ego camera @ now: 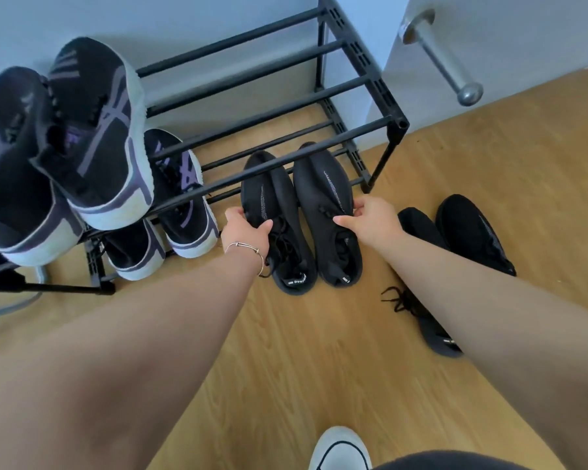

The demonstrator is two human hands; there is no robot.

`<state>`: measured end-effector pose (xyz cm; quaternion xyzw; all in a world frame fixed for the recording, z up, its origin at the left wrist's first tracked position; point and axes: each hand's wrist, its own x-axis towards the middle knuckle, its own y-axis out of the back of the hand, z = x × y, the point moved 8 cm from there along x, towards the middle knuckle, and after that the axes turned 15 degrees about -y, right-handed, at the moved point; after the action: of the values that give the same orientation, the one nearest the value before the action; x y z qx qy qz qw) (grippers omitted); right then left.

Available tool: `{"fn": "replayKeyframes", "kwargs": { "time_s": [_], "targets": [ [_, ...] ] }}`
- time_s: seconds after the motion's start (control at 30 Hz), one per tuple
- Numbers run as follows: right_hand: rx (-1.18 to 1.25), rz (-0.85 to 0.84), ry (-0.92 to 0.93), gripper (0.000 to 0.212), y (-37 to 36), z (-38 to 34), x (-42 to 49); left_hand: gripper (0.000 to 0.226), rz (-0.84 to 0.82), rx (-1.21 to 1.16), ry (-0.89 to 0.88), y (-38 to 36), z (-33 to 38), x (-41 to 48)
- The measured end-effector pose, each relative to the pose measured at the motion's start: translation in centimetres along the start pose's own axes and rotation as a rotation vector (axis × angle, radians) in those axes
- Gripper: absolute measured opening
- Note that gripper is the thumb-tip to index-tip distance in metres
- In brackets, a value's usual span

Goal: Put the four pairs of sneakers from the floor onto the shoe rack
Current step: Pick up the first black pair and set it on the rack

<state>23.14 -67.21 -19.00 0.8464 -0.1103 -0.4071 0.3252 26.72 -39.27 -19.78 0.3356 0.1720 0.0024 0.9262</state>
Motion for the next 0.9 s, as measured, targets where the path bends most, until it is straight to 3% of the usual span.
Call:
{"fn": "replayKeyframes", "kwargs": {
  "time_s": [0.27,0.47,0.63,0.77,0.9],
  "targets": [
    [-0.019,-0.06,-0.014,0.035,-1.2,-0.5,1.3,0.069,-0.058,-0.022,0.007,0.1,0.2,0.0],
    [0.095,-0.12,-0.017,0.078,-1.1,1.3,-0.9,0.084,-0.126,-0.058,0.012,0.1,-0.6,-3.1],
    [0.153,-0.136,0.048,0.067,-2.3,4.4,-5.3,0.103,-0.31,0.044,-0.011,-1.8,-2.8,-8.0],
    [0.037,-0.081,0.038,0.103,-3.6,6.8,-7.2,0.112,-0.368,0.141,-0.019,-3.1,-3.7,-10.4],
    [-0.046,-0.014,0.047,0.112,-4.5,6.9,-7.4,0.101,-0.353,0.198,-0.008,-4.0,-3.5,-10.2]
  ]
}}
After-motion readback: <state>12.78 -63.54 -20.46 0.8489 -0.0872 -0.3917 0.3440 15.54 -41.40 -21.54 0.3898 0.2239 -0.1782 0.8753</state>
